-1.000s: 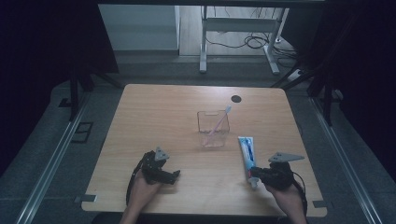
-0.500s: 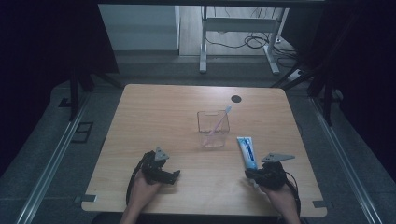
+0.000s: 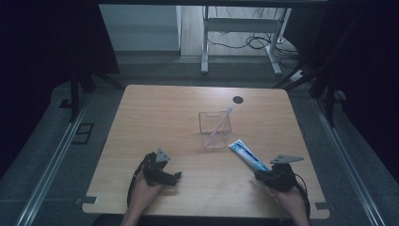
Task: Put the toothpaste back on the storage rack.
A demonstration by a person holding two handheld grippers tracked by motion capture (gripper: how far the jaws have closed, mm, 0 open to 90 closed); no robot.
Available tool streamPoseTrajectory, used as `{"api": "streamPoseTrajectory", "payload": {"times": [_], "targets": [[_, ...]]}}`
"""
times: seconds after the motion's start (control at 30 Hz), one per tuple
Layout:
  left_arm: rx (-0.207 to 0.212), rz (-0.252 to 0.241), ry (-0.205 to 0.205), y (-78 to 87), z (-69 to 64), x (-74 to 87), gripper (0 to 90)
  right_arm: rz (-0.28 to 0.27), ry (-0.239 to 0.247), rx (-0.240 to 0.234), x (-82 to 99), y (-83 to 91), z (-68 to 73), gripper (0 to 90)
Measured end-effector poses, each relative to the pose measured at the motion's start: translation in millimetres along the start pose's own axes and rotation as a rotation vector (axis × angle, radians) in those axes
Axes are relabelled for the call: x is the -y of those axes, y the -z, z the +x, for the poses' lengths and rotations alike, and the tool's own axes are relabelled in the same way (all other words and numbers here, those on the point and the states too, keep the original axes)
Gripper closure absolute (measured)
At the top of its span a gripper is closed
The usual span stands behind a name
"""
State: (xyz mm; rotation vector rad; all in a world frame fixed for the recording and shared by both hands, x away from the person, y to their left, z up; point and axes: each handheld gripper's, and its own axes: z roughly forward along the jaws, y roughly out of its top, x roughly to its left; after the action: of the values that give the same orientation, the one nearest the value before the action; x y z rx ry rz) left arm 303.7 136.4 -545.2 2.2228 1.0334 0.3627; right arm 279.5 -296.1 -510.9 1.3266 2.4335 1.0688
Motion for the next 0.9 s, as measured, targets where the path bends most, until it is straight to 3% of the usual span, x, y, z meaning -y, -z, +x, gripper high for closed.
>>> {"api": "streamPoseTrajectory", "payload": {"times": [0.5, 0.7, 0.9], "targets": [[0.000, -0.002, 0.002, -0.1, -0.1, 0.0, 0.2, -0.012, 0.047, 0.013, -17.8, 14.0, -0.1, 49.9], [0.000, -0.001, 0.001, -0.1, 0.0, 0.0, 0.2, 0.012, 0.075, 0.039, -25.0, 14.7, -7.1, 37.9], [0.000, 0.000, -0.002, 0.0, 0.2, 0.0, 0.2, 0.070, 0.075, 0.045, -31.1, 6.7, -13.0, 32.7]]}}
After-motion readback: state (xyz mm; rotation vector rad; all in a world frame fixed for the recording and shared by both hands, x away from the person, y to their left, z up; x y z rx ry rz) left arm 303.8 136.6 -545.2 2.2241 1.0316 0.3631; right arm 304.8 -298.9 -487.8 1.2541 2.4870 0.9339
